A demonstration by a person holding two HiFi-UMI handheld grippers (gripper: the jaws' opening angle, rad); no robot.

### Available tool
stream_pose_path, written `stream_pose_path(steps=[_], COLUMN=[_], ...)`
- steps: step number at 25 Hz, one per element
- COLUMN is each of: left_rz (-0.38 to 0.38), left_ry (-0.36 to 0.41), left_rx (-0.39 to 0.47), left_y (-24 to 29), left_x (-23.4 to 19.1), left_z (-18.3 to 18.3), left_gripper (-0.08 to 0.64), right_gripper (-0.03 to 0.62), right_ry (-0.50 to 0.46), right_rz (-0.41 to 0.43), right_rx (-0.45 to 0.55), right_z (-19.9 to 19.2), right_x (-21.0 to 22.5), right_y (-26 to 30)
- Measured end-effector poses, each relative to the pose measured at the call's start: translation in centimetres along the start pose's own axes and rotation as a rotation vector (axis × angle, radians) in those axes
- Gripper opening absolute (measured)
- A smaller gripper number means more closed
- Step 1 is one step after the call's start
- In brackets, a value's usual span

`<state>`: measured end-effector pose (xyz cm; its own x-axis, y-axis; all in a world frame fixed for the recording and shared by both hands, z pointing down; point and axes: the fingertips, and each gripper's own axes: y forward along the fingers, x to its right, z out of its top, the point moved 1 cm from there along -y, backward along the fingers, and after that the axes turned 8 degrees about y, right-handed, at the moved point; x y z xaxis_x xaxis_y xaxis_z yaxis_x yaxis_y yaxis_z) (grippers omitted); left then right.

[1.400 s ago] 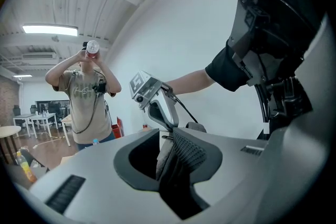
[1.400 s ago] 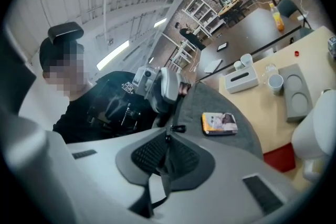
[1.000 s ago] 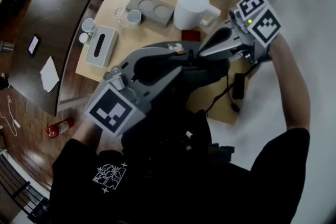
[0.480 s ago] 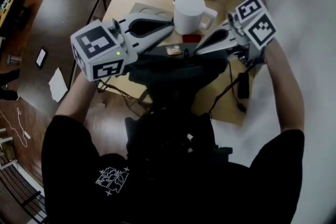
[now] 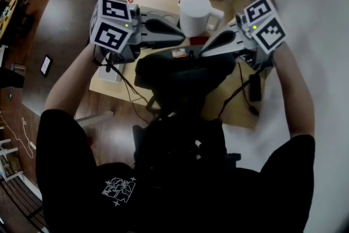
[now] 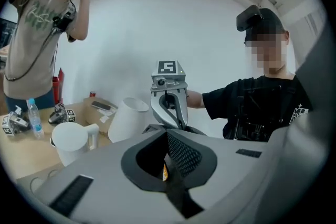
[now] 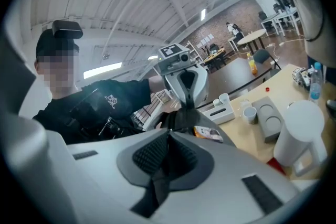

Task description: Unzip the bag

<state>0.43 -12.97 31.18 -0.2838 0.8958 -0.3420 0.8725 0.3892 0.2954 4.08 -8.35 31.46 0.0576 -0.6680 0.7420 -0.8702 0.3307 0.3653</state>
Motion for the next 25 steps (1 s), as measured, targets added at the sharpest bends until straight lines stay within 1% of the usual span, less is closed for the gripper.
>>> stream_pose_path(steps=[4,9,10,11,12,13,15,20,23,25], left_rz=[-0.117,-0.236,-0.266,-0.292,-0.31,-0.32,-0.336,-0.408,-0.414,-0.436], left_ry=[-0.112,-0.212,-0.238,-0.267,-0.29,-0.305,-0.327,-0.392,-0.405,-0.422], left_rx=[-0.041,-0.099,-0.097,-0.094,-0.095,-0.103,-0.127,-0.18,-0.245,-0.289], left_y=[1.1,1.6,1.7,1.7,1.8,1.9,2.2,2.9,3.4,3.8], left_x=[-0.5,-0.6,-0.3,-0.1,0.0,0.0,-0.1,0.8,0.7,0.8], left_z=[-1.3,-2.0,-1.8,-1.6,-1.5,-1.5,-1.7,-1.9,-1.8,-1.8], left_gripper=[-0.002,0.0,0.016,0.1,0.134,0.15,0.15,0.15,0.15,0.15], right_gripper=[0.011,0.011,0.011,0.011,0.011,0.011,0.011,0.011,0.011,0.011], right_ry=[0.002,0.006,0.007,0.008,0.009,0.008,0.008,0.013,0.014,0.013], right_rz=[-0.016,-0.023,-0.023,-0.023,-0.022,-0.021,-0.02,-0.014,-0.014,-0.013], right_rx=[0.02,0.023,0.023,0.023,0.022,0.02,0.018,0.021,0.023,0.024], right_z=[0.1,0.0,0.0,0.0,0.0,0.0,0.0,0.1,0.1,0.2], right_x=[0.1,0.2,0.2,0.2,0.2,0.2,0.1,0.0,0.0,0.0], right_y=[-0.1,-0.1,-0.1,-0.1,-0.1,-0.1,-0.1,-0.1,-0.1,-0.1])
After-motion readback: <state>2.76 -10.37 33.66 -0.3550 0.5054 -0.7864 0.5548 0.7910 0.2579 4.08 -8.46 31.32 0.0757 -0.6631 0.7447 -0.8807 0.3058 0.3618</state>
